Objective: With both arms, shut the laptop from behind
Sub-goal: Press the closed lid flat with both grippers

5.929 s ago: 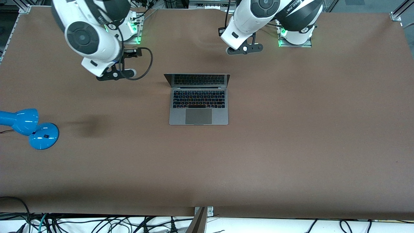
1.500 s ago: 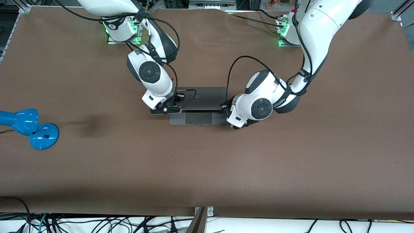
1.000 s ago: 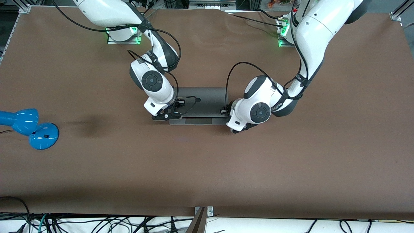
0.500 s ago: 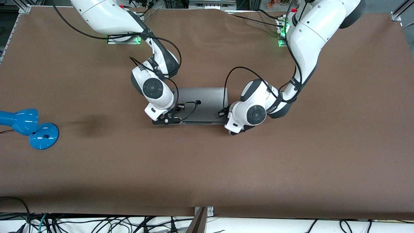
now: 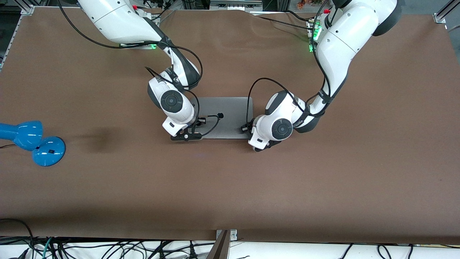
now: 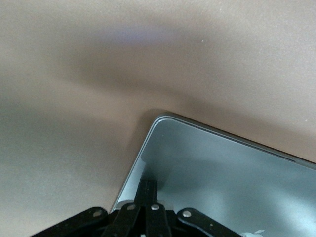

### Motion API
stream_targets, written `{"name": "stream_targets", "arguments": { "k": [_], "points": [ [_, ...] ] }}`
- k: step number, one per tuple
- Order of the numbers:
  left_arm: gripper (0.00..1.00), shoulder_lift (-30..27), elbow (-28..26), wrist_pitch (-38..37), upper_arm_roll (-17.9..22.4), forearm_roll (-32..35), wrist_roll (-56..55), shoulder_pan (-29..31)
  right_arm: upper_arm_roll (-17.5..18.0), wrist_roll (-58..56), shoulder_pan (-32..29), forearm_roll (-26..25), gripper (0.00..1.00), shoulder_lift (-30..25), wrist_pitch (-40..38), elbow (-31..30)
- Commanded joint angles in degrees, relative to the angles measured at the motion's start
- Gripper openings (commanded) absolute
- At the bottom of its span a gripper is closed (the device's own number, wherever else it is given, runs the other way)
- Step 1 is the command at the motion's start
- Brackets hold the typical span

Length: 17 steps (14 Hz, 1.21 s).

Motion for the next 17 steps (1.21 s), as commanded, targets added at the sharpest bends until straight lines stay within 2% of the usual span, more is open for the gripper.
{"name": "stream_targets", "arguments": {
  "k": [1,8,9,10,11,12,15,17],
  "points": [
    [0.0,1.9,2.1,0.7,1.6,2.3,-1.6,-2.4,0.2,-0.3,-0.2,-0.9,0.0,1.3,0.5,1.4],
    [0.0,1.6,2.1,0.7,1.7,2.3,-1.6,-2.4,0.1,-0.2,-0.1,-0.8,0.0,3.5,4.3,1.7],
    [0.16,1.1,2.1,0.6,1.6,2.4,-1.5,-2.2,0.1,-0.3,-0.2,-0.8,0.0,3.3,3.8,2.7],
    [0.67,0.5,2.1,0.5,1.6,2.6,-1.1,-1.7,0.1,-0.3,-0.2,-0.6,0.32,2.9,3.4,3.5],
    [0.97,-0.1,2.1,0.1,1.6,2.6,-1.0,-1.2,0.1,-0.2,-0.2,-0.6,0.99,2.8,3.2,4.2],
    [1.0,-0.5,2.0,-0.2,1.6,2.6,-1.0,-1.1,0.1,-0.3,-0.4,-0.8,1.0,2.0,3.2,4.4],
    [1.0,-2.1,2.0,-2.4,1.6,2.6,-0.2,-0.6,-0.4,-0.9,-1.1,-0.6,1.0,-1.9,0.9,4.9],
    [1.0,-4.4,2.0,-6.5,1.5,2.6,3.7,0.5,-0.7,-1.3,-2.7,-0.6,1.0,-4.3,-5.2,6.8]
  ]
}}
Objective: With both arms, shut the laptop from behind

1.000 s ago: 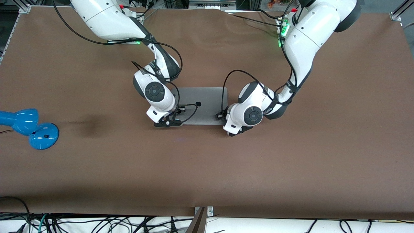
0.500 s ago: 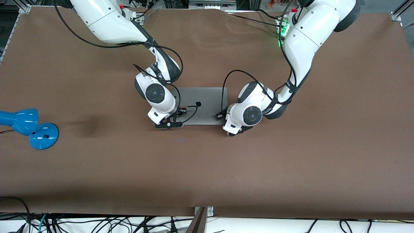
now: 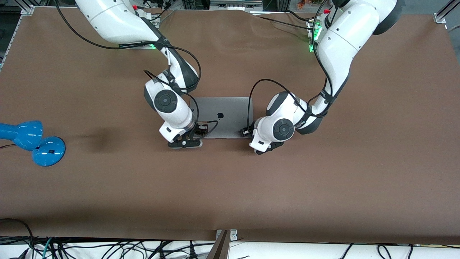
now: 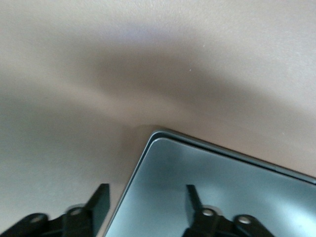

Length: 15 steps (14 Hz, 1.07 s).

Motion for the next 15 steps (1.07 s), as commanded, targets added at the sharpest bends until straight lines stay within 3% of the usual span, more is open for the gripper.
{"name": "stream_targets", "arguments": {
  "k": [1,7,11,12,15],
  "points": [
    [1.0,-4.7,-0.1,-6.7,0.1,1.6,4.0,1.1,0.0,-1.1,-2.7,-0.3,1.0,-4.2,-9.2,2.1],
    [1.0,-18.9,-1.9,-19.4,0.2,7.8,6.0,1.5,-0.3,-10.9,-9.6,0.8,1.0,-6.7,-27.6,9.7],
    [1.0,-31.8,-9.1,-20.3,0.5,7.7,12.9,3.5,0.0,-24.3,-18.8,5.9,1.0,-8.4,-34.3,14.1],
    [1.0,-34.6,-10.8,-20.9,1.9,7.6,15.6,3.8,-0.8,-28.0,-19.6,5.7,1.0,-9.1,-34.7,14.2],
    [1.0,-43.3,-17.9,-21.0,6.8,6.8,24.2,3.7,-9.0,-34.2,-18.2,6.1,1.0,-14.7,-35.4,13.8]
  ]
}}
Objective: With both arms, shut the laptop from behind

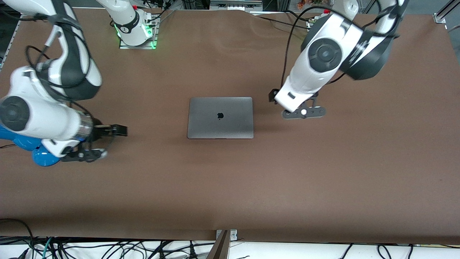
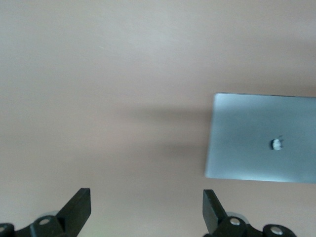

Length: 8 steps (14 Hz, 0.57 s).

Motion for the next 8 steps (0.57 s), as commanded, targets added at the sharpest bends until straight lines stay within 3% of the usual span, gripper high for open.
{"name": "stream_targets", "arguments": {
  "k": [1,5,8],
  "points": [
    [1.0,-10.5,-10.3,0.8,4.0,-0.3,8.4,0.6,-5.2,-3.7,1.5,1.3,1.0,-6.1,-2.0,-1.5],
    [1.0,-19.2,-16.9,0.8,12.0,-2.0,20.1,0.1,-7.8,-3.5,1.0,1.1,1.0,-19.6,-3.0,-10.8],
    [1.0,-21.8,-17.2,-0.3,18.7,-1.9,28.9,-0.5,-9.8,-3.3,0.8,1.0,1.0,-24.8,-8.1,-12.6]
  ]
}}
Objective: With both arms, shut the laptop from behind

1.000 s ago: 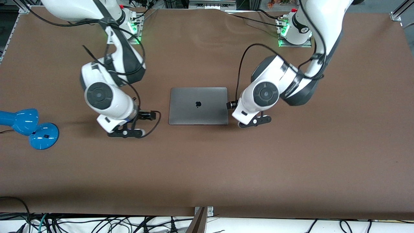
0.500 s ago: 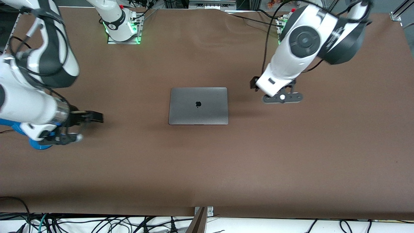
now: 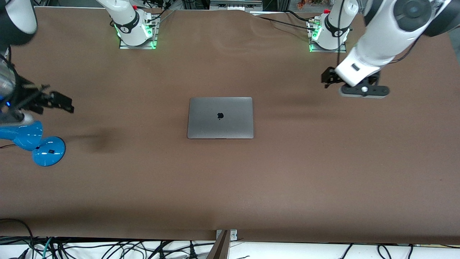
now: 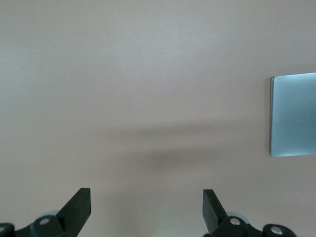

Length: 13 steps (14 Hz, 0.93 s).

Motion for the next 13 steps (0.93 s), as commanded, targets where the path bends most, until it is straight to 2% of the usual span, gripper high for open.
{"name": "stream_targets", "arguments": {
  "k": [1,4,7,10,13],
  "points": [
    [1.0,-3.4,-1.9,-0.7,6.2,-1.0,9.0,-1.1,-2.2,-0.2,0.5,0.4,1.0,-6.2,-1.1,-4.8],
    [1.0,-3.7,0.9,-3.4,9.1,1.0,10.1,-2.0,-2.3,2.2,0.5,-0.1,1.0,-9.0,-5.5,-6.6],
    [1.0,-3.5,2.9,-5.7,8.4,3.2,10.1,-1.2,-2.3,2.4,0.5,-0.1,1.0,-9.7,-2.0,-10.5],
    [1.0,-3.3,3.4,-5.8,6.3,2.7,12.0,1.2,-1.7,2.4,1.1,-0.2,1.0,-8.7,-1.4,-10.0],
    [1.0,-3.4,3.7,-5.6,6.2,1.8,13.7,1.7,-1.6,2.4,1.1,-0.2,1.0,-8.5,-1.2,-9.9]
  ]
}}
